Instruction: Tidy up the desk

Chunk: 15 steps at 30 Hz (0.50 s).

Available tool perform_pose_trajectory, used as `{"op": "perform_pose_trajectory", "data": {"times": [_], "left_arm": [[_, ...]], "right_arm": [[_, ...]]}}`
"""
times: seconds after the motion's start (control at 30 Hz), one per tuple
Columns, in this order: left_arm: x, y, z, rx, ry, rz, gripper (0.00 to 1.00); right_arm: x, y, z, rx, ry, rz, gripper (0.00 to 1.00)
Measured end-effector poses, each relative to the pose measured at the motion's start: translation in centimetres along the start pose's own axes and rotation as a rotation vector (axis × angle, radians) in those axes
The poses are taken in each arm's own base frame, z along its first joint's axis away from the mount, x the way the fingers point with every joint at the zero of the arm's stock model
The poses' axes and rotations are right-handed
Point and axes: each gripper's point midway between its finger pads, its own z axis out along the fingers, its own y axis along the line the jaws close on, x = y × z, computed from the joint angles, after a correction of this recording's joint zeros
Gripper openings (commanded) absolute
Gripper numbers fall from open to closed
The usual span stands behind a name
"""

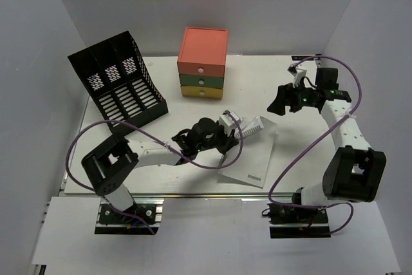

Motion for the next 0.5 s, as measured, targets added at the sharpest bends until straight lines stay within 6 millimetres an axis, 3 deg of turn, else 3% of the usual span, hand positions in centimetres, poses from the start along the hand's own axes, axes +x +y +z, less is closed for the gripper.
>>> {"op": "perform_pose_trajectory", "data": {"times": [0.27, 0.5], "left_arm": [[-3.5, 0.1, -2.4, -0.038, -0.145, 0.014, 0.0], [-5.2, 0.4, -3.0, -0.065, -0.206, 0.004, 0.0]], "right_arm": [[5.6, -0.6, 1.1, -0.066, 0.074, 0.136, 0.89], [6.6, 0.1, 1.0, -0.118, 0.063, 0.179, 0.89]]}}
